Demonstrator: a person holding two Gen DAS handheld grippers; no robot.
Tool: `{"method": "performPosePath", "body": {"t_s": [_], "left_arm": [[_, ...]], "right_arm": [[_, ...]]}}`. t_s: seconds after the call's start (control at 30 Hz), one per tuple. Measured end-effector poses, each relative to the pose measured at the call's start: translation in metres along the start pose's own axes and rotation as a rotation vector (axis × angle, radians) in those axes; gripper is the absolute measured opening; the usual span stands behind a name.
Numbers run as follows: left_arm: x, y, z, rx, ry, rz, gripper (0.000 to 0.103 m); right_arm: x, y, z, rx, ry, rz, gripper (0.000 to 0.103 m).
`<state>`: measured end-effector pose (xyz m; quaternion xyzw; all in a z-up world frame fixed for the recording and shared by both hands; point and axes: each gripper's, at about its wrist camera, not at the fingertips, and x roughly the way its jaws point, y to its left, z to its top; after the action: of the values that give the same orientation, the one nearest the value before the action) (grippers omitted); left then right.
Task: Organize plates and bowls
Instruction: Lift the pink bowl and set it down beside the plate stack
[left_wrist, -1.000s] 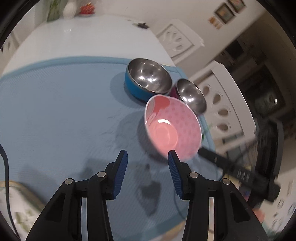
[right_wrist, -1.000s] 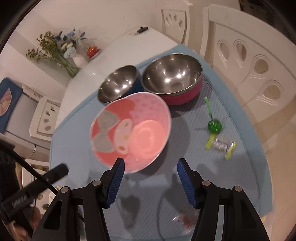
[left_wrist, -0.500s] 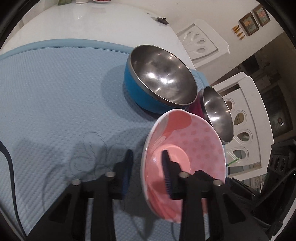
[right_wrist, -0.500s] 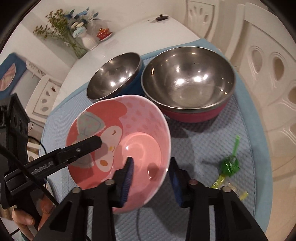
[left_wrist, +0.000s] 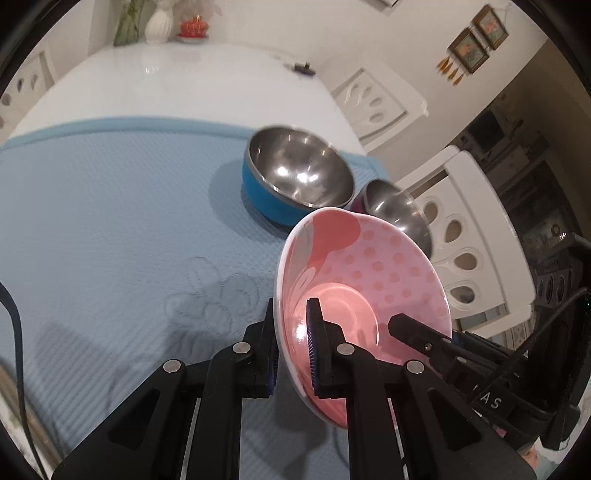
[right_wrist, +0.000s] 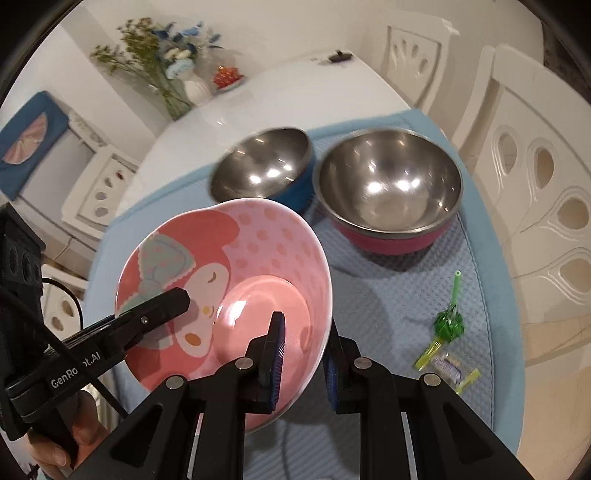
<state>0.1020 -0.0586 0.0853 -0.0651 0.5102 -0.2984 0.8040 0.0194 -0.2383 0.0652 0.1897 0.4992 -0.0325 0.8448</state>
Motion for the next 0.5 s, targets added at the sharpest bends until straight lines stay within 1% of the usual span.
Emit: {"method": "performPosePath", "body": {"t_s": [0.13,0.27,0.37,0.5], "left_arm": [[-0.035,0.0,-0.012,0.016,-0.045,0.016,0.01],[-0.072,0.004,-0.034,0.017,-0.08,0.038,0.01],[-0.091,0.005,-0.05,0.023,-0.09,0.066,0.01],[-0.1,0.005,-0.072,0.027,-0.088,0.102,0.01]], "right_arm": [[-0.025,0.026,-0.011,-0.064,-0.03,0.015,0.018],[-0.04,0.052,-0.026,-0.11,-0.031,0.051,0.018],[-0.048,0.064,-0.039,-0.146,-0.021,0.074,0.018],[-0.052,0.075,-0.053,-0.196,-0.007,0.096,0.018]]}}
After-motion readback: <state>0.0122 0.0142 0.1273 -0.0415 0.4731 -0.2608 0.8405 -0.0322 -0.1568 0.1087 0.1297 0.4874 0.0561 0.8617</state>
